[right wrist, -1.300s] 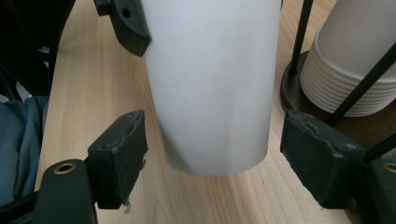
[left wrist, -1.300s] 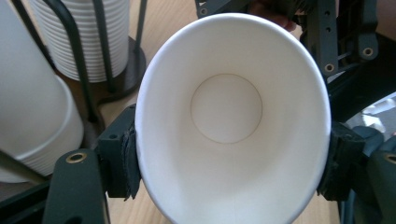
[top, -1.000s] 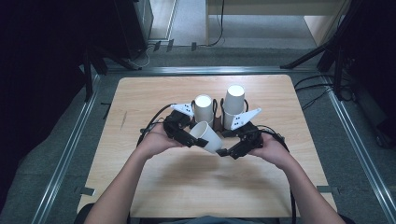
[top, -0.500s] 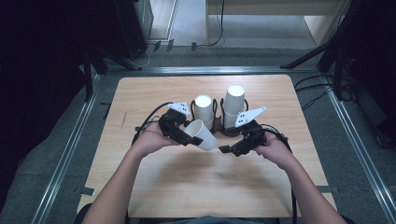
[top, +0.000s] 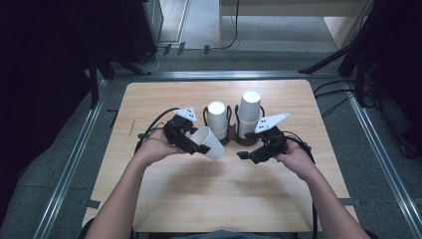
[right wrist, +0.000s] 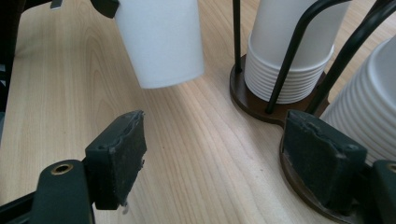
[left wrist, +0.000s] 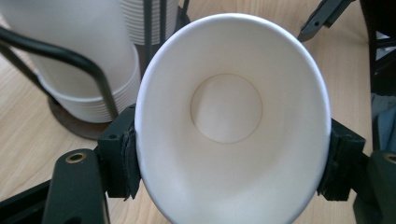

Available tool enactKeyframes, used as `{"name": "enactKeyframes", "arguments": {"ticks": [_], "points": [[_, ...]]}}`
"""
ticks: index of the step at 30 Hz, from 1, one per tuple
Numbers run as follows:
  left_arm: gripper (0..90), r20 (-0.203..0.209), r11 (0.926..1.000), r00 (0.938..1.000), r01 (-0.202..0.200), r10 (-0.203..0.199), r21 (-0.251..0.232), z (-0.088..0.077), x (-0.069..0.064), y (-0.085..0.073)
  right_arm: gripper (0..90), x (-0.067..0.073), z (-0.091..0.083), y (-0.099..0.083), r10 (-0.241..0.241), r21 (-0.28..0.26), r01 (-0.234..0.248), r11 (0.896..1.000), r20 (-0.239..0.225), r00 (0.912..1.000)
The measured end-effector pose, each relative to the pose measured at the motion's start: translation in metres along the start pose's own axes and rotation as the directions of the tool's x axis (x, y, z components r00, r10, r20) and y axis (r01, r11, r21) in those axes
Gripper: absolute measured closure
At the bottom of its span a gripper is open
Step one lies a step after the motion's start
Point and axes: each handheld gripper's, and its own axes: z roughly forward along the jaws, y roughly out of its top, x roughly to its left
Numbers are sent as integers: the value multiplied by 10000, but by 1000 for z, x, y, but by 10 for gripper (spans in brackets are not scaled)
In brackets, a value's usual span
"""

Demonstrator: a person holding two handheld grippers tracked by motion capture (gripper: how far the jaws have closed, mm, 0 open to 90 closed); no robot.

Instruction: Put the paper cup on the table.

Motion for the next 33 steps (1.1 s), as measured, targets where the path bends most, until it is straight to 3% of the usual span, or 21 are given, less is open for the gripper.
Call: {"name": "enactKeyframes", "arguments": {"ticks": [12,24,26,33], "points": [[252,-312,9994,9993,236,-228,260,-9,8,-10,223,-6,-7,-3,219,-90,-216,9997,321,9992],[248,-461,9981,9971,614,-612,40,-29,18,-22,223,-10,-13,-3,99,-278,-82,9996,611,9981],[248,-239,9971,9969,743,-747,-185,-33,21,-26,223,-11,-14,-4,130,-245,-115,9996,626,9980],[248,-625,9928,9913,1133,-1156,-383,-48,29,-38,224,-11,-15,-2,-6,-311,26,9995,636,9980]]}}
